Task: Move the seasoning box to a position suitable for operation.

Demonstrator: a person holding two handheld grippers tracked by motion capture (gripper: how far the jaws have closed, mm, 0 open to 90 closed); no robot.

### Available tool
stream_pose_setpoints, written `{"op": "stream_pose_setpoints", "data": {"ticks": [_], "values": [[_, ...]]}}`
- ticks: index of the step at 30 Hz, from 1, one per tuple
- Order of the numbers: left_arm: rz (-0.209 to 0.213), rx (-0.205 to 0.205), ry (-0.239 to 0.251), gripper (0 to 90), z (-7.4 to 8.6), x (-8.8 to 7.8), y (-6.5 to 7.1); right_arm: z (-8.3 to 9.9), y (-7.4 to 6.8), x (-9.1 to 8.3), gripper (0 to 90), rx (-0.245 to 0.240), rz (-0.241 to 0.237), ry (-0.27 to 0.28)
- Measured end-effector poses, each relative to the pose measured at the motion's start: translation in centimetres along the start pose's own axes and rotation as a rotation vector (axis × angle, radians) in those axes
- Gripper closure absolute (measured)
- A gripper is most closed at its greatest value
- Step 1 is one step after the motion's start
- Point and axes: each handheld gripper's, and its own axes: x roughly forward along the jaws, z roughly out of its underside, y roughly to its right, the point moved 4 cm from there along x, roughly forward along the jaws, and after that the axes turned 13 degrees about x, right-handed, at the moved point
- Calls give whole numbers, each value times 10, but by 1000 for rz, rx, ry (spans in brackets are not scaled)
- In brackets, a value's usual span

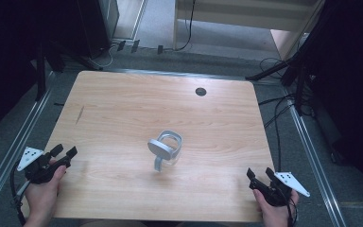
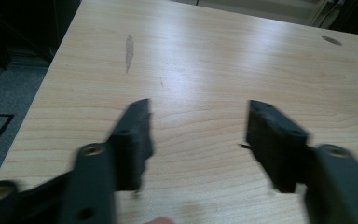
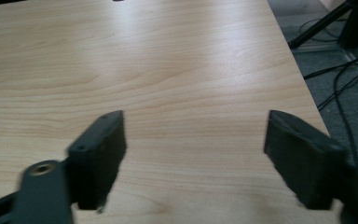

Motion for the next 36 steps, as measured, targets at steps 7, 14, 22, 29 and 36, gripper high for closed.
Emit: {"op": "stream_pose_setpoints", "data": {"ticks": [7,14,22,29,36], "values": [[115,4,17,782,-13,-4,26,-5,-42,6,741,-50,-164,5],[235,98,14,880,-32,3,87,-4,-87,17,852,-73,-239,0],[435,184,-52,900,-44,18,162,-2,-126,34,900,-92,-339,-59],[578,275,-70,900,-51,17,224,-4,-153,48,900,-121,-382,-86],[620,319,-101,900,-47,25,252,-3,-175,63,900,-147,-413,-109]]}}
